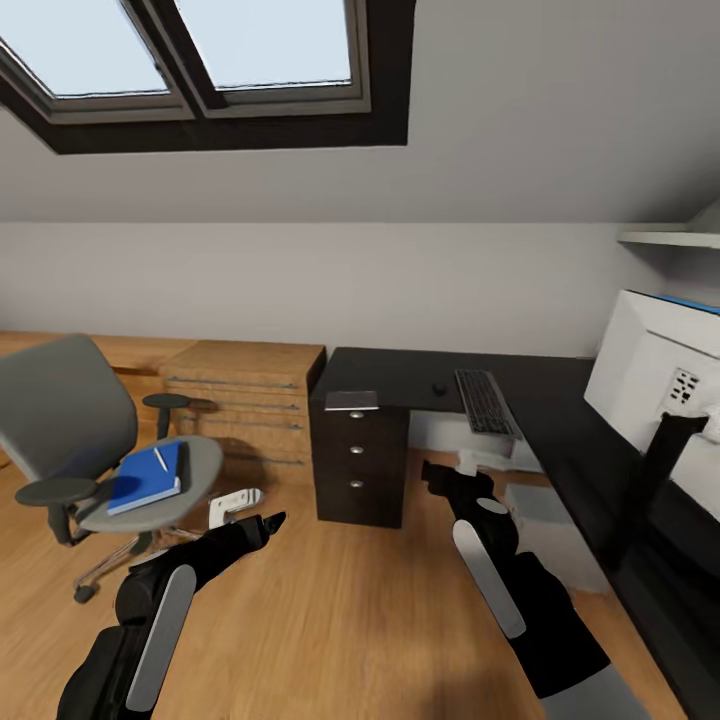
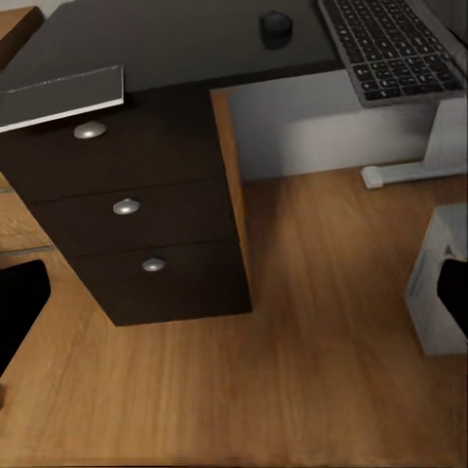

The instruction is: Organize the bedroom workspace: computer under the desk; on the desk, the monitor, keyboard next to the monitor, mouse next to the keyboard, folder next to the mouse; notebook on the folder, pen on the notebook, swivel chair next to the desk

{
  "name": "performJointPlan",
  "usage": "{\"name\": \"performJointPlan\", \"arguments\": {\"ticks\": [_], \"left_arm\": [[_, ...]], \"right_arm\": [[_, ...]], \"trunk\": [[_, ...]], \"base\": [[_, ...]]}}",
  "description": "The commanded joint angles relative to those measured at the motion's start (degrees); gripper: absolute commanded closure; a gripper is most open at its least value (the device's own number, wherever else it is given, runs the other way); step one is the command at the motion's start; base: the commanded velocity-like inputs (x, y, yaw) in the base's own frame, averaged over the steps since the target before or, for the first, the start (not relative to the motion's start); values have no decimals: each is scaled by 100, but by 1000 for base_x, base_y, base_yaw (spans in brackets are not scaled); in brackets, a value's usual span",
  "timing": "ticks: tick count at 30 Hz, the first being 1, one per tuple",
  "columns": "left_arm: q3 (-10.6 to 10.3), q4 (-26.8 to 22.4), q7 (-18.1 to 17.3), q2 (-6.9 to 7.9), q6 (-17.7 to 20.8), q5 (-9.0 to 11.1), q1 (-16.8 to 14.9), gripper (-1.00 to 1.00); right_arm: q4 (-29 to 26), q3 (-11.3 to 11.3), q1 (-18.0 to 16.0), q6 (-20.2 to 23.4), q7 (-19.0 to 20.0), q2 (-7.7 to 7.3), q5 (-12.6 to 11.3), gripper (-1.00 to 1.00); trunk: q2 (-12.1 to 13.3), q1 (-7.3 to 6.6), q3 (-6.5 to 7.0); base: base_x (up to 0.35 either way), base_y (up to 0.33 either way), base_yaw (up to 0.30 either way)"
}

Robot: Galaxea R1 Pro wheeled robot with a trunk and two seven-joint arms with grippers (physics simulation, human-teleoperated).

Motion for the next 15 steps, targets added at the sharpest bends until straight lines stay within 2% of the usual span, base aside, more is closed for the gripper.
{"name": "performJointPlan", "arguments": {"ticks": [1,9,15], "left_arm": [[12,-8,22,-5,35,47,-4,-100],[12,-8,22,-6,35,47,-4,-100],[12,-8,22,-5,35,47,-4,-100]], "right_arm": [[-5,9,-7,10,-50,-2,-48,-100],[-5,7,-6,10,-53,-3,-44,-100],[9,6,-6,11,-51,6,-41,-100]], "trunk": [[-4,-3,-3],[-4,-3,26],[-4,-3,29]], "base": [[-276,-214,-198],[-212,-268,-218],[-119,-316,-68]]}}
